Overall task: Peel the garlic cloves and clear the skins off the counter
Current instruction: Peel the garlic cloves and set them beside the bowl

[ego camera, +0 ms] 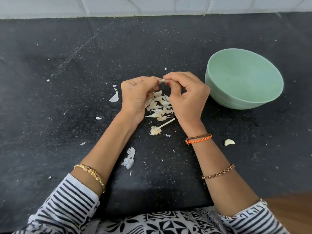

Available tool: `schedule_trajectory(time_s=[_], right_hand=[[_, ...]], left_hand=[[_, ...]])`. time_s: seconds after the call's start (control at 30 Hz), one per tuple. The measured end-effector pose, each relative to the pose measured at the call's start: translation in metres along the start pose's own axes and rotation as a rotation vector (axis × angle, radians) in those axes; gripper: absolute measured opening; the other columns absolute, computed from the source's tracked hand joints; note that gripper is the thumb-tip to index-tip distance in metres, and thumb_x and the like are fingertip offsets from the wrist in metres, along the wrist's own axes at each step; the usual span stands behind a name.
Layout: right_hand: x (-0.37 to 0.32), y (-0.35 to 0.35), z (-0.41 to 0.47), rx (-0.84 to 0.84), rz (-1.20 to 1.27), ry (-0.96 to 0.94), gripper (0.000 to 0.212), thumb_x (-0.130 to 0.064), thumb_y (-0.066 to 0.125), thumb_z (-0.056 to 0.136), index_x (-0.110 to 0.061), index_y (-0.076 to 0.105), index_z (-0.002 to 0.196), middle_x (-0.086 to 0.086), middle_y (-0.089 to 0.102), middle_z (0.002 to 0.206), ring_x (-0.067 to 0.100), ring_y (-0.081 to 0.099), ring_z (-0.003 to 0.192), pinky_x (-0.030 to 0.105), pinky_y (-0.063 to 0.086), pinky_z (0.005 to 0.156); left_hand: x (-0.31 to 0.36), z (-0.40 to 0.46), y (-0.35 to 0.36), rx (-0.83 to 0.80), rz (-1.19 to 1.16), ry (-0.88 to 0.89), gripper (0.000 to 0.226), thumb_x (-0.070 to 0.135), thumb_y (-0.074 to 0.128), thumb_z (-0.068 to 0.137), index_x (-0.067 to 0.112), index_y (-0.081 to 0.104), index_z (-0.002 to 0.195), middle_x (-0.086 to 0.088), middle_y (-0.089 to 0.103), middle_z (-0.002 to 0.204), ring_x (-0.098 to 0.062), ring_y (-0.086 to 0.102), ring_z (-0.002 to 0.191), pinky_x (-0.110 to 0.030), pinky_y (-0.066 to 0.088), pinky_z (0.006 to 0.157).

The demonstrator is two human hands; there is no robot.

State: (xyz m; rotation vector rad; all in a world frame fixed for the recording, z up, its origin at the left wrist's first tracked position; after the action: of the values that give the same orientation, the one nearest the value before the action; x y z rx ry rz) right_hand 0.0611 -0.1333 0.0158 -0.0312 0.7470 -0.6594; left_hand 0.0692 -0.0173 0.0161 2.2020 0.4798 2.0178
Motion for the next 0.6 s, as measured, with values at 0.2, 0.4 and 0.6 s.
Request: schedule_trajectory(time_s=[0.2, 0.4, 0.6], right_hand=[[-0.0035, 0.0053, -0.0019, 0.042, 0.009, 0.026, 0.021, 0.015, 0.06, 0.072, -0.001, 0.073, 0.075, 0.008, 0.069, 0.071, 0.01, 0.061, 0.07, 0.006, 0.044, 0.066], [-0.0063, 0.0045, -0.0004, 0.101, -0.098, -0.178, 0.028, 0.024, 0.061, 0.065, -0.002, 0.071, 0.069, 0.005, 0.067, 0.065, 0.022, 0.062, 0.059, 0.02, 0.044, 0.056], [-0.007, 0.0056, -0.002, 0.135, -0.02, -0.109, 0.024, 0.019, 0.061, 0.07, -0.002, 0.072, 0.072, 0.006, 0.068, 0.069, 0.016, 0.063, 0.064, 0.016, 0.047, 0.06]], left_hand=[[0.0007, 0.0, 0.0028, 0.039, -0.098, -0.172, 0.048, -0.01, 0.047, 0.078, 0.013, 0.061, 0.038, 0.002, 0.046, 0.044, -0.004, 0.037, 0.043, -0.013, 0.024, 0.037], [0.0039, -0.0029, 0.0043, -0.008, -0.212, -0.302, 0.051, -0.007, 0.042, 0.082, 0.013, 0.059, 0.037, 0.002, 0.045, 0.045, -0.004, 0.033, 0.041, -0.011, 0.022, 0.034], [0.004, -0.0044, 0.0067, -0.025, -0.246, -0.352, 0.049, -0.004, 0.042, 0.081, 0.014, 0.057, 0.039, 0.002, 0.045, 0.047, -0.003, 0.034, 0.04, -0.011, 0.022, 0.033]])
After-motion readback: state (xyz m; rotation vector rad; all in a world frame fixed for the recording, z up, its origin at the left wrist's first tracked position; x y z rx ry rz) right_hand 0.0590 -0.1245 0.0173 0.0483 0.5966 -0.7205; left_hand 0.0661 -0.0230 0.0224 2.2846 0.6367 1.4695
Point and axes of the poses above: each hand's wrist, its own z-axis towards the middle knuckle, its own y-axis out of the palm, x = y × z, the point moved 2 cm from there along z, towards the middle knuckle
